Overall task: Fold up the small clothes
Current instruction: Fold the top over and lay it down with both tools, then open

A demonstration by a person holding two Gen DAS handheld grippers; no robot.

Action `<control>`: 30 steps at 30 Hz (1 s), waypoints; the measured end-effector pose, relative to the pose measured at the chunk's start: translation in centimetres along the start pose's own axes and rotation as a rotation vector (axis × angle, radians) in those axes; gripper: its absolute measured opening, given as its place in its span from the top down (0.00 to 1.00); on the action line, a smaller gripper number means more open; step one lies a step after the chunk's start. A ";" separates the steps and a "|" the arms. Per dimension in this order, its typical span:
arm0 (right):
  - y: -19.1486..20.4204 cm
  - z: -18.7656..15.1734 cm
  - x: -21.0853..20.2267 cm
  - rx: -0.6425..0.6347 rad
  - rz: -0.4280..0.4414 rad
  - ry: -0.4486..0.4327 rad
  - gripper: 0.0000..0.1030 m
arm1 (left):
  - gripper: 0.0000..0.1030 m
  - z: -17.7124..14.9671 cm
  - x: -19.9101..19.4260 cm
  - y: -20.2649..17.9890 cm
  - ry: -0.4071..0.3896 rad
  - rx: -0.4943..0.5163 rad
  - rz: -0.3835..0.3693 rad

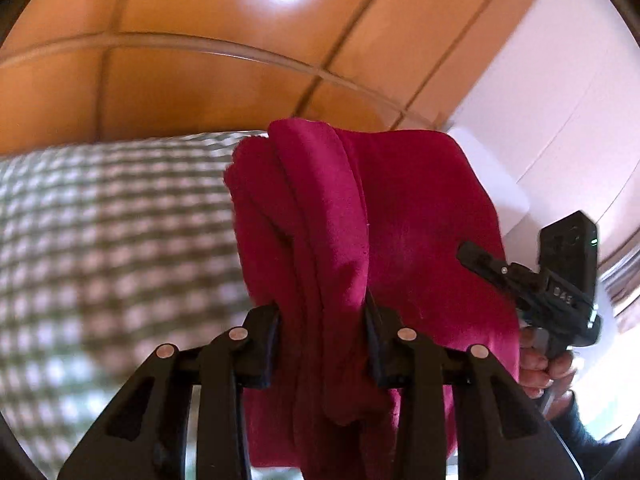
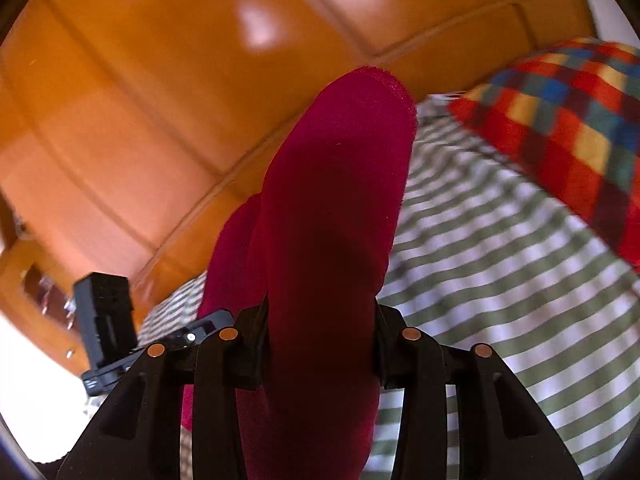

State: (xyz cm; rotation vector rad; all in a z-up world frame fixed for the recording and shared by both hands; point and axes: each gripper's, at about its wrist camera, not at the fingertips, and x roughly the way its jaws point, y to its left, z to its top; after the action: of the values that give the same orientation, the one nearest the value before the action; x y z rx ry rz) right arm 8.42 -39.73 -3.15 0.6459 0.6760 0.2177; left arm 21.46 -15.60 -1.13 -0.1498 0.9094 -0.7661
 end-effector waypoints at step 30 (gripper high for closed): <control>-3.1 -10.4 -0.6 0.097 -0.120 0.165 0.57 | 0.45 -7.3 0.5 -0.9 0.085 0.047 0.303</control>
State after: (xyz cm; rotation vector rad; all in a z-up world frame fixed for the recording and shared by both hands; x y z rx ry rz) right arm 1.27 -37.35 -10.90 0.6820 0.8855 0.1283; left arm 15.66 -15.16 -5.66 0.0620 0.9674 -0.5139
